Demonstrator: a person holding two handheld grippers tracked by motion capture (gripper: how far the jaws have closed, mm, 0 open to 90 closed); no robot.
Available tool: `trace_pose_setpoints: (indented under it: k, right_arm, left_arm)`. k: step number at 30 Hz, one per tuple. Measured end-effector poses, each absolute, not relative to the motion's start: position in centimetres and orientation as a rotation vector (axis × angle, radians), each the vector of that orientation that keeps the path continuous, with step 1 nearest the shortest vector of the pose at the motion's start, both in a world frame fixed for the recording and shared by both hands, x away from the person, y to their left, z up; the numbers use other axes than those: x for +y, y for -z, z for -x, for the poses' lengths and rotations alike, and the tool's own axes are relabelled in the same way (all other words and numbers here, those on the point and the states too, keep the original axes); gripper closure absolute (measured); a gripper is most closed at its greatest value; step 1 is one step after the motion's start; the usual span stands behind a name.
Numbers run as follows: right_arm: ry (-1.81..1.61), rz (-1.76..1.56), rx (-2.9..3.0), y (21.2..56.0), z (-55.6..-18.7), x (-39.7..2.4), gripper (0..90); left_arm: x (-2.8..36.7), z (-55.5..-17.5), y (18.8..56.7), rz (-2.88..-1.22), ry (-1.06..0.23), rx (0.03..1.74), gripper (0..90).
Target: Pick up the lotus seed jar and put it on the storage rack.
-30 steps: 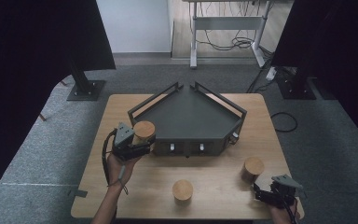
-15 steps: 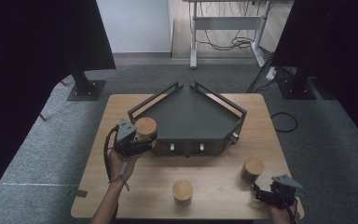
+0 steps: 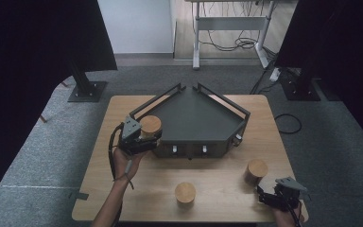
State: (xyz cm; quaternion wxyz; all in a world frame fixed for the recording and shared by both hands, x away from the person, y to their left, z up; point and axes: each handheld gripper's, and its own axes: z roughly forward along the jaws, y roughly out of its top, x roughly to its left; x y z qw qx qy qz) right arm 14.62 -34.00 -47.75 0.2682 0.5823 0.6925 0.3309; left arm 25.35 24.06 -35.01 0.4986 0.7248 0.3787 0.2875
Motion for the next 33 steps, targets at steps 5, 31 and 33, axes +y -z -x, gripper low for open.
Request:
trace_pose_setpoints:
  k: [5, 31, 33]
  right_arm:
    - [-0.893, -1.569, 1.869, 47.8, -14.6, -34.0, 3.7]
    - [-0.894, -1.570, 1.869, 47.8, -14.6, -34.0, 3.7]
    - [-0.894, -1.570, 1.869, 47.8, -14.6, -34.0, 3.7]
  left_arm:
    - [23.9, -25.8, 35.0, -1.756, -0.699, 0.922, 25.5]
    - [23.1, -27.6, 34.8, -1.756, -0.725, 0.926, 25.5]
    - [23.0, -27.8, 34.8, -1.753, -0.725, 0.931, 25.5]
